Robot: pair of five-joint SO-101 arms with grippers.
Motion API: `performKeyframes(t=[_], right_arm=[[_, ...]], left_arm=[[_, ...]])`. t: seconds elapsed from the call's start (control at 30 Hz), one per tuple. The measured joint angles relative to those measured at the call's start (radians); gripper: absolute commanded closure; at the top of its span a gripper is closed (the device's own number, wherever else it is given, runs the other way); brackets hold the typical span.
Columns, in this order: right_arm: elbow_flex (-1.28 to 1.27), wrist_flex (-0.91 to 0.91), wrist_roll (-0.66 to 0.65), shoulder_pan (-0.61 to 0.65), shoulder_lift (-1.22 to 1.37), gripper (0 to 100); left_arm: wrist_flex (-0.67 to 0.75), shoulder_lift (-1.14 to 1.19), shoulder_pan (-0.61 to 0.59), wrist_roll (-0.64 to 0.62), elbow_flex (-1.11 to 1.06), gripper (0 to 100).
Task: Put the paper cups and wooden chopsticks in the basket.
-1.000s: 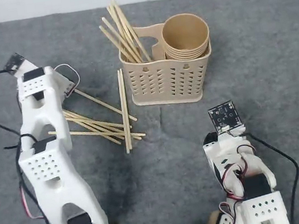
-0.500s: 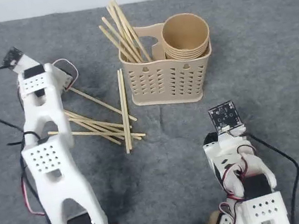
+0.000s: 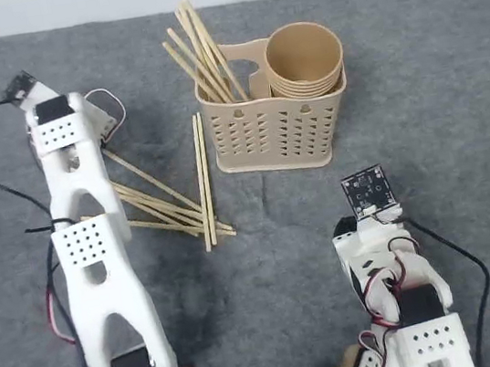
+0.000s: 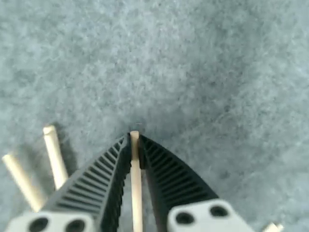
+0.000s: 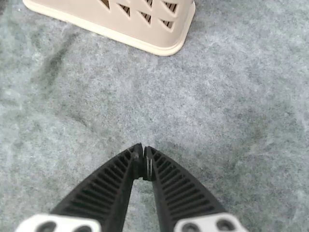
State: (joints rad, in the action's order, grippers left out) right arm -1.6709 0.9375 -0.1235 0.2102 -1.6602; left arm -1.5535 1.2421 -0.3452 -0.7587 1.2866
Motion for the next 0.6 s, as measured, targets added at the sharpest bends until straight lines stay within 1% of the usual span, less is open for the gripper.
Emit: performKeyframes(t=[0.07, 0.13, 0.17, 0.27, 0.37, 0.43, 0.53, 0.6], right_arm=[[0.000, 0.000, 0.000, 0.000, 0.000, 99.0], [0.000, 0.000, 0.000, 0.000, 0.000, 99.0], [0.000, 0.000, 0.000, 0.000, 0.000, 99.0], [0.000, 0.000, 0.000, 0.000, 0.000, 99.0], [0.000, 0.000, 0.000, 0.000, 0.000, 99.0], [0.000, 0.000, 0.000, 0.000, 0.000, 99.0], [0.000, 0.000, 0.000, 0.000, 0.000, 99.0], [0.000, 0.000, 0.000, 0.000, 0.000, 99.0]], left_arm=[[-0.078, 0.015, 0.000, 0.006, 0.097, 99], [-0.146, 0.028, 0.000, 0.051, 0.196, 99], [-0.153, 0.031, 0.000, 0.077, 0.242, 99], [-0.164, 0.031, -0.006, 0.097, 0.331, 99], [-0.164, 0.029, -0.029, 0.103, 0.341, 99], [-0.164, 0.012, -0.037, 0.140, 0.319, 99], [-0.164, -0.060, -0.051, 0.213, 0.236, 99], [-0.164, -0.135, -0.052, 0.239, 0.143, 99]])
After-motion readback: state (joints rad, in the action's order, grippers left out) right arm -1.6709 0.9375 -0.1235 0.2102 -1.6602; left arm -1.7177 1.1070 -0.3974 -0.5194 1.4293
